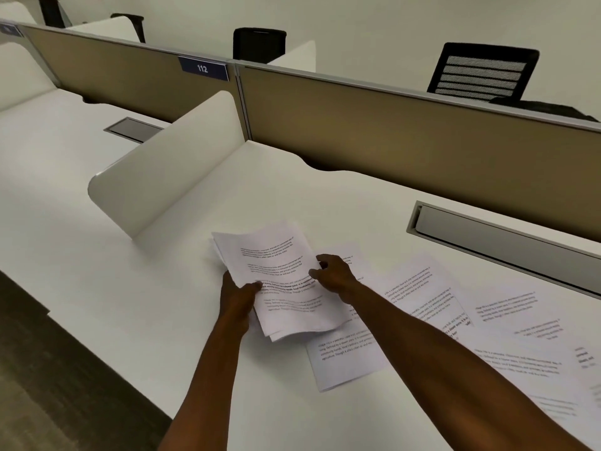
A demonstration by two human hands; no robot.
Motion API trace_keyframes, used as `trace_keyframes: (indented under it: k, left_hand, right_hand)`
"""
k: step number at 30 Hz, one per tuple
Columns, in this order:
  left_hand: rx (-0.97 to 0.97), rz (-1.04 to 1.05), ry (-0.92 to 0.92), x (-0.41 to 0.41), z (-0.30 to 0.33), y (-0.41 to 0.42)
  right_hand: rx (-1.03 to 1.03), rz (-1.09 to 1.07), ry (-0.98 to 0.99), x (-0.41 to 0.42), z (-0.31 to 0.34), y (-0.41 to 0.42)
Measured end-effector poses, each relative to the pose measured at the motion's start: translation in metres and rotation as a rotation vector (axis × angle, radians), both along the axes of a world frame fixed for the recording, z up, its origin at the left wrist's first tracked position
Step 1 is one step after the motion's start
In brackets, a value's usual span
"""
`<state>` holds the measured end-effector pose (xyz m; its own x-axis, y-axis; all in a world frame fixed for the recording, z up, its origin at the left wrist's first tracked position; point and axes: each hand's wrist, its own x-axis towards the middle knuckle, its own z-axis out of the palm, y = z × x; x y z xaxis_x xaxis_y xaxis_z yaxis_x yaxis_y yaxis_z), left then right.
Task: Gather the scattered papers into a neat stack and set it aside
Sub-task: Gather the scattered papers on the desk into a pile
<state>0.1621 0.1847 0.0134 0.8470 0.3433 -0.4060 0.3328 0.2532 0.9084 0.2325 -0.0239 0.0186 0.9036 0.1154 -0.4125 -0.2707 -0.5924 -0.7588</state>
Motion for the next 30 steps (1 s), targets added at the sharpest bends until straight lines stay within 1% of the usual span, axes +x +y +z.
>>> trace_keyframes:
  k: [2, 4, 7, 11, 13, 14, 15, 18, 19, 21, 23, 27, 30]
  left_hand:
    - [-0.067, 0.000, -0.024, 0.007, 0.012, -0.001]
    - [-0.190, 0.005, -0.010, 0.013, 0.023, 0.000]
    - [-0.380, 0.000, 0.020, 0.017, 0.038, -0.001]
    - [-0.469, -0.065, 0.017, 0.012, 0.049, -0.009]
    - [-0.475, -0.127, 0.001, 0.004, 0.047, -0.014]
    - [-0.454, -0.163, -0.003, 0.000, 0.044, -0.017]
    - [-0.410, -0.194, 0.002, -0.005, 0.040, -0.019]
    - [-0.218, -0.271, 0.038, -0.018, 0.021, -0.028]
    - [-0.156, -0.295, 0.062, -0.023, 0.014, -0.034]
    - [-0.095, -0.330, 0.114, -0.035, 0.003, -0.049]
    - [-0.012, -0.341, 0.146, -0.047, -0.007, -0.067]
    - [0.265, -0.292, 0.182, -0.065, -0.031, -0.093]
    - [0.488, -0.278, 0.208, -0.072, -0.036, -0.108]
  right_hand:
    - [0.060, -0.051, 0.026, 0.001, 0.003, -0.005]
    - [0.107, -0.108, 0.038, 0.004, 0.006, -0.010]
    - [0.194, -0.106, 0.164, 0.008, 0.014, -0.019]
    - [0.427, -0.122, 0.406, 0.011, 0.035, -0.040]
    - [0.491, -0.110, 0.431, 0.008, 0.046, -0.052]
    - [0.500, -0.093, 0.395, 0.007, 0.048, -0.059]
    - [0.474, -0.093, 0.318, 0.005, 0.049, -0.064]
    - [0.424, -0.108, 0.084, -0.005, 0.042, -0.083]
    - [0.364, -0.106, 0.028, -0.012, 0.036, -0.088]
    - [0.169, -0.111, -0.070, -0.025, 0.021, -0.098]
    - [0.041, -0.119, -0.095, -0.045, 0.011, -0.100]
    - [-0.070, -0.154, -0.120, -0.086, -0.006, -0.092]
    - [-0.274, -0.223, -0.257, -0.103, -0.022, -0.082]
